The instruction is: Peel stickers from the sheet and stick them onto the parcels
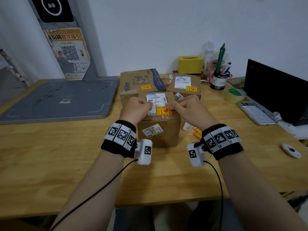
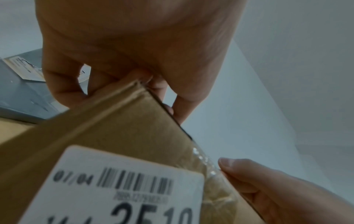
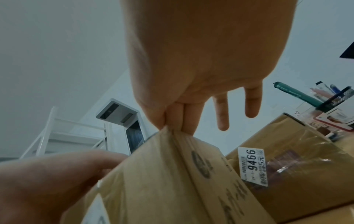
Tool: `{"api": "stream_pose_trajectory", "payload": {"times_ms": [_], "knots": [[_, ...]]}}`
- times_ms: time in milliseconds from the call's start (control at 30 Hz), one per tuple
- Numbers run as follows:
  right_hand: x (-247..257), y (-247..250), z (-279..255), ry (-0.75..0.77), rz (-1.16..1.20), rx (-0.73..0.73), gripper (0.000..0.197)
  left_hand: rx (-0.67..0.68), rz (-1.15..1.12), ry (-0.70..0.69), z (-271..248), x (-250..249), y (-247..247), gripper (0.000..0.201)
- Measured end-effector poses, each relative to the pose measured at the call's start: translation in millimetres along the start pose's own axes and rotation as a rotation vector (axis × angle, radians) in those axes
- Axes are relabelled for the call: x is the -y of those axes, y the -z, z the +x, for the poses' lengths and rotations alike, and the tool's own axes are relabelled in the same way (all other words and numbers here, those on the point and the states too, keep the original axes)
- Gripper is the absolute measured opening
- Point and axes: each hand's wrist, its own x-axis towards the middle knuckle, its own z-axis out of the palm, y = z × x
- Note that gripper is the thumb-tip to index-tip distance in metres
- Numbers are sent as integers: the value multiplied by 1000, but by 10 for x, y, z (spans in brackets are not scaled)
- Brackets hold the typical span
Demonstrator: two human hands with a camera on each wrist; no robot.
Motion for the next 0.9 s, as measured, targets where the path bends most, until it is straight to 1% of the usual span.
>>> {"api": "stream_pose_trajectory", "payload": {"times_ms": [33,67,133,167,200,267,333,433,467,500,567,600,633,700,767,900], "knots": [[5,9,-16,5,6,-6,66,1,1,-1,2,3,-1,25],[25,32,-42,14,24,-13,59,2,0,0,2,4,-2,25],[29,81,-83,58,74,-18,35,1,2,1,8,5,-5,26],[22,95,-92,71,87,-18,28,0,5,1,11,3,-8,26],[28,104,-92,63,96,-14,27,0,8,5,7,-3,-10,26],[1,78,-60,29,76,-17,36,2,9,15,2,-6,-13,25],[-34,52,-40,35,62,-21,42,4,5,18,-3,-8,-14,25],[35,119,-112,98,113,-21,29,-3,8,14,-4,-7,-15,24],[45,156,-142,104,117,-12,28,-10,11,16,-3,-8,-12,24],[36,175,-166,122,114,-5,32,-15,13,13,-1,-5,-14,24],[60,191,-227,123,115,6,59,-14,3,28,-15,-10,-27,24],[62,196,-253,104,114,13,66,-9,0,39,-28,-17,-29,24],[74,194,-267,104,131,11,67,-10,-4,38,-29,-15,-36,24],[125,227,-316,108,131,-6,59,-8,-5,35,-64,-43,-15,23],[183,272,-349,107,111,-40,42,14,-13,40,-76,-58,-6,22],[344,368,-365,93,77,32,40,78,26,32,-113,-165,78,17]]}}
